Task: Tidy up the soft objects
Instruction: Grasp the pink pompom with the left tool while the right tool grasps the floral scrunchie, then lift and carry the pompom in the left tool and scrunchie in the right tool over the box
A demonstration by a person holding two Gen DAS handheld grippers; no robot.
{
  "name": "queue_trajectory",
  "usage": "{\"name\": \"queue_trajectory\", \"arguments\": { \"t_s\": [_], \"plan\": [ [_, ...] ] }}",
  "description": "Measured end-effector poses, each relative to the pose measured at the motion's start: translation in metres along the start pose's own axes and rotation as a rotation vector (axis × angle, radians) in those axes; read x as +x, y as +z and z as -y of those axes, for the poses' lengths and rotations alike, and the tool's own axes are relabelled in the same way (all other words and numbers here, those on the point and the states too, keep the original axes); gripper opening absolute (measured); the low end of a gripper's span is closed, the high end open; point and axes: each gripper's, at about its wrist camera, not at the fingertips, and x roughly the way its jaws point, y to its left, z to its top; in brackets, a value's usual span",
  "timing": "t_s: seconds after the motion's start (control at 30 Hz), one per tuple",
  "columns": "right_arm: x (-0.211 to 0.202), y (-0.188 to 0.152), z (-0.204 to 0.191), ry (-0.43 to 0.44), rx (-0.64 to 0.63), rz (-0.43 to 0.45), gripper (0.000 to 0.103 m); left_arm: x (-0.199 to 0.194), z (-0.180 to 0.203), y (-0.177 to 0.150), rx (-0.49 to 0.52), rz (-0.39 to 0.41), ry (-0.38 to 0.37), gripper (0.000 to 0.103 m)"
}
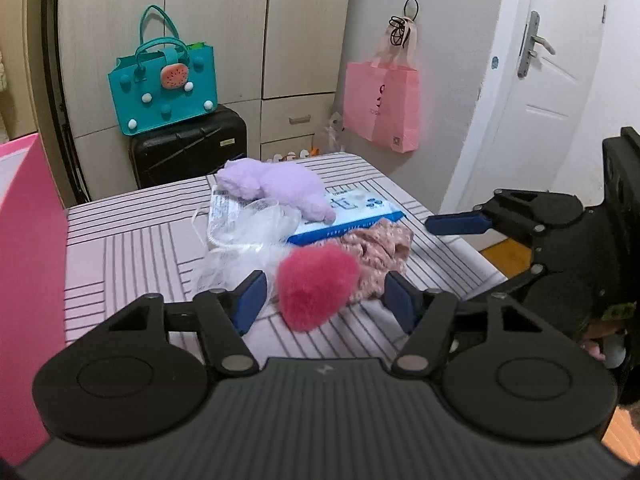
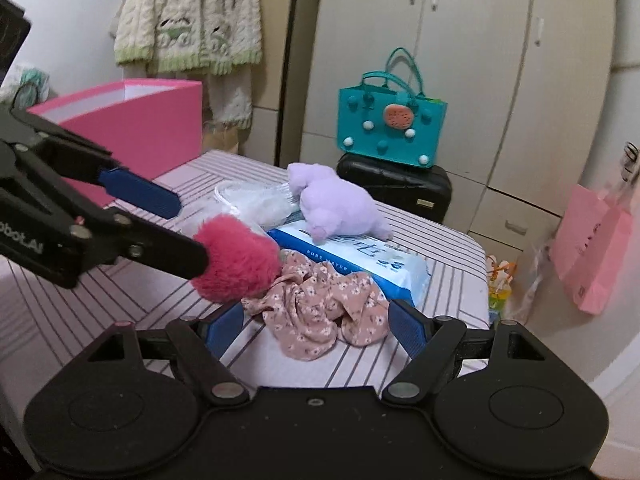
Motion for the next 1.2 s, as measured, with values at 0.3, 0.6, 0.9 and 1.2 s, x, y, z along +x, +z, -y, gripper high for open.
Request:
{"name": "queue_trajectory", "arguments": {
  "t_s": [0.3,0.6,0.9,1.2],
  "plan": [
    [0.026,0.003,0.004,0.037,-0.058,-0.018,0.083,0.032,-0.004,0.005,-0.088,-0.015,-0.026,0.056],
    [0.036,-0.004,0.013,0.091,0.038,-0.024,0.061,0.051,-0.005,0.002,-0.112,-0.056,0.005,0.056],
    [0.028,-0.011,0.004,0.077,0.056,0.0,0.019,0.055,-0.007,-0.004,-0.158,-0.065,0.017,0.039],
    [0.019,-0.014,0.002,0.091,0.112,-0.011,0.017,0.049,-0.005,-0.008,-0.182,-0.078,-0.007,0.037]
  ]
}}
